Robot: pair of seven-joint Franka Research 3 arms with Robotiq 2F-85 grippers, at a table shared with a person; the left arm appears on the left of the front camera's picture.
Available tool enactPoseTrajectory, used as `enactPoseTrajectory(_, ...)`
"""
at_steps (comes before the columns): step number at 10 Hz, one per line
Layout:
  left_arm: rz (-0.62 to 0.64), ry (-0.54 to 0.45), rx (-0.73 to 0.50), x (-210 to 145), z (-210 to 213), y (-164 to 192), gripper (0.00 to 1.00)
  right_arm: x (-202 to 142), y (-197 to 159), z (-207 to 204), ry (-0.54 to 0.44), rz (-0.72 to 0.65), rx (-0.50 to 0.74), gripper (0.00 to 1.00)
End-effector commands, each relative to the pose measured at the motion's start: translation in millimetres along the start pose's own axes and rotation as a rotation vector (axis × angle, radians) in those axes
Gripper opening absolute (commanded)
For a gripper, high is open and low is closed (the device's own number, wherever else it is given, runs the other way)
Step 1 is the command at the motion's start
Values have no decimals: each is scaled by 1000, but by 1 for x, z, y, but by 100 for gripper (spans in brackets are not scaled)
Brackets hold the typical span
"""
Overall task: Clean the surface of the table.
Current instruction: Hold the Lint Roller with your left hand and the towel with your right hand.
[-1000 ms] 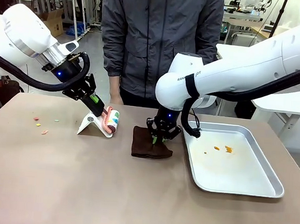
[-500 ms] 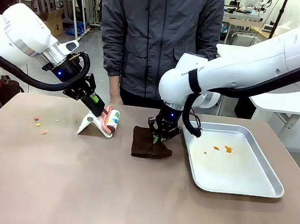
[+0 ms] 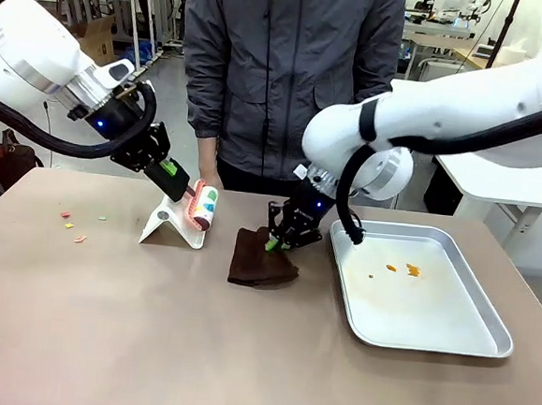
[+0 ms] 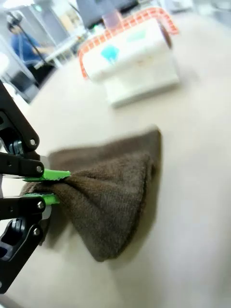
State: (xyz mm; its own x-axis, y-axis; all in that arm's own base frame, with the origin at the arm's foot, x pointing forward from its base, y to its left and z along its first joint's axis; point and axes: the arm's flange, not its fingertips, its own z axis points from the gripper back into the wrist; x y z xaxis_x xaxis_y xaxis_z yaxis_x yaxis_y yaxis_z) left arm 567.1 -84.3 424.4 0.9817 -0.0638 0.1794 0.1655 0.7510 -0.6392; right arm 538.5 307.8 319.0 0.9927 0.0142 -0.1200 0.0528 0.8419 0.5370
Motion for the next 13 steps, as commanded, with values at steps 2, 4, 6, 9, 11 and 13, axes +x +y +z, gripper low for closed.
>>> enactPoseTrajectory(2,-132,-28,-170,-50,30,-6,0,-41,-32,38,107,256,416,0)
enactPoseTrajectory(4,-199,-62,-281,-78,54,-6,0,-59,-40,56,115,325,618,0)
enactPoseTrajectory(6,-221,-87,-330,-105,74,2,17,-82,-51,73,115,354,770,5)
enactPoseTrajectory(9,-322,-75,-483,-148,111,50,17,-125,-97,110,-15,333,996,5)
enactPoseTrajectory(11,-318,-164,-598,-177,143,111,17,-146,-149,137,-124,268,1109,5)
enactPoseTrajectory(13,-208,-284,-643,-196,161,161,17,-154,-193,155,-187,175,1213,5)
